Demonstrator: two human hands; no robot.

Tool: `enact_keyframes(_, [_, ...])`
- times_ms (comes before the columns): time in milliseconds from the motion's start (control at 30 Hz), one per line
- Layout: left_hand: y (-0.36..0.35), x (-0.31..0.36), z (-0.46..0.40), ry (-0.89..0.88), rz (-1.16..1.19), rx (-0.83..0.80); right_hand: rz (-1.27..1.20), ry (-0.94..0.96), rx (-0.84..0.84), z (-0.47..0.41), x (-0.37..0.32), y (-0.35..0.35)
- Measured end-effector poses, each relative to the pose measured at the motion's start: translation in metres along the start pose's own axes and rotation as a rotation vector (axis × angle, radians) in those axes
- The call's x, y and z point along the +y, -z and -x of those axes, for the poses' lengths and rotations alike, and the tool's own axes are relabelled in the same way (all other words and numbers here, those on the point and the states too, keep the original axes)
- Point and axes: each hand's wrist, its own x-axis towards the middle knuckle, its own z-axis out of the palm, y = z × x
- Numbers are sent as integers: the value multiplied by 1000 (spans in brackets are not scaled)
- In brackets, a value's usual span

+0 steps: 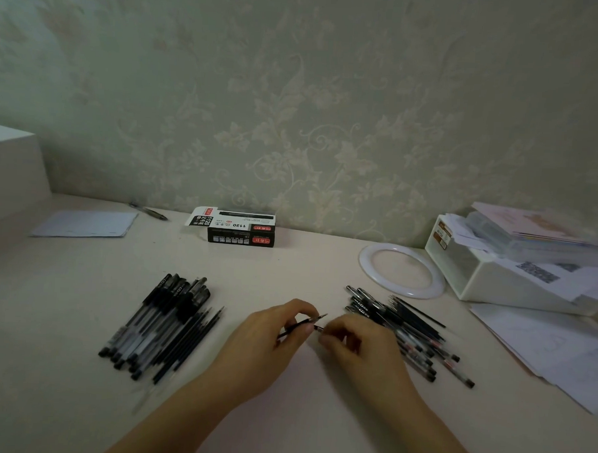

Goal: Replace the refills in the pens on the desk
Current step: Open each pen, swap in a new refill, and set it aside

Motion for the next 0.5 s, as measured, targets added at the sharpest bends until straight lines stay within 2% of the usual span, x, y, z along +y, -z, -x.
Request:
enact_keyframes(100, [1,1,1,-19,-6,-16,-382,-176,144,-4,0,7])
enact_keyframes(167, [1,2,1,-37,-20,-18,-520,-241,190,-6,2,11])
enact_keyframes(333, [0,2,1,-68,-24,-39,-603,-198,58,-6,-2,6])
enact_keyframes(500, [1,1,1,-84,-22,-59,-599,-157,41,-6,-1,6])
